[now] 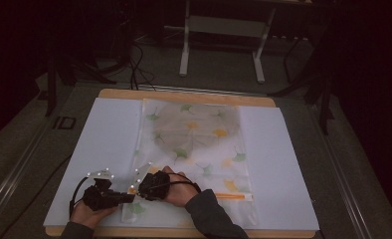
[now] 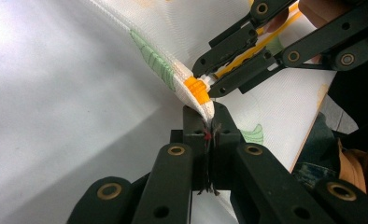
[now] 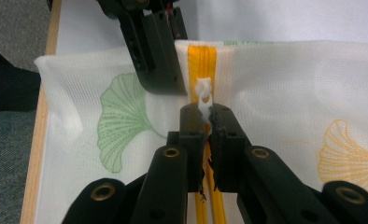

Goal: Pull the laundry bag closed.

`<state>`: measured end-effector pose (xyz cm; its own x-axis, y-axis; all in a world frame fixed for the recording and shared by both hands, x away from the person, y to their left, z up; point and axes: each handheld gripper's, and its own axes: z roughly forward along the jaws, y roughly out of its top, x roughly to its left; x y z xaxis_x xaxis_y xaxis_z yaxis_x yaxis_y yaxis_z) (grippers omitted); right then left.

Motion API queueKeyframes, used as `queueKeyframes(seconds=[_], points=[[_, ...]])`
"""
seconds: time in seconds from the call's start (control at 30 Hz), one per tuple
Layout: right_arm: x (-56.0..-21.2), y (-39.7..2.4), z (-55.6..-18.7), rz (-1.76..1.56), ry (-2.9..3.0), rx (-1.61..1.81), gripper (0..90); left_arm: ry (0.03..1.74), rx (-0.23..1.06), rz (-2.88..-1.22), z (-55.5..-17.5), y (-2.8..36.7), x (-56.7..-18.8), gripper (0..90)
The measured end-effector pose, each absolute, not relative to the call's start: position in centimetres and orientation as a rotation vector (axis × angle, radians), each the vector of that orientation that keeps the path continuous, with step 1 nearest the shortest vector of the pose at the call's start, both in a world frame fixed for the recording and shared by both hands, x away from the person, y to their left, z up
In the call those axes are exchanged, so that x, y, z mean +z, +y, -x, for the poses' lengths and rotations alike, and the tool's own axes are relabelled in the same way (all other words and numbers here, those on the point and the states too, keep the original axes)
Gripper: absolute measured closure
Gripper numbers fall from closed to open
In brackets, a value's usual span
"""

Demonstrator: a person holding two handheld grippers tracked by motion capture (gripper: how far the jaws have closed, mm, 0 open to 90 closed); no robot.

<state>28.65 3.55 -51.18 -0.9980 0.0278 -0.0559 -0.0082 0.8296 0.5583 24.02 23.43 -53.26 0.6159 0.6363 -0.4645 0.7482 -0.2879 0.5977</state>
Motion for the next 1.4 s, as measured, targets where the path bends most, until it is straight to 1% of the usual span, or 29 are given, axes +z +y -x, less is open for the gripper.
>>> queueKeyframes(seconds=[0.6,1.4], points=[[-51.5,2.8,-28.7,-0.021,2.953,0.848,84.6,1.088,-0.169,-2.01,-24.0,23.6,-53.3,88.1],[-51.5,0.9,-28.9,-0.051,2.953,0.796,84.7,1.093,-0.164,-1.993,-24.0,24.1,-53.2,88.2]])
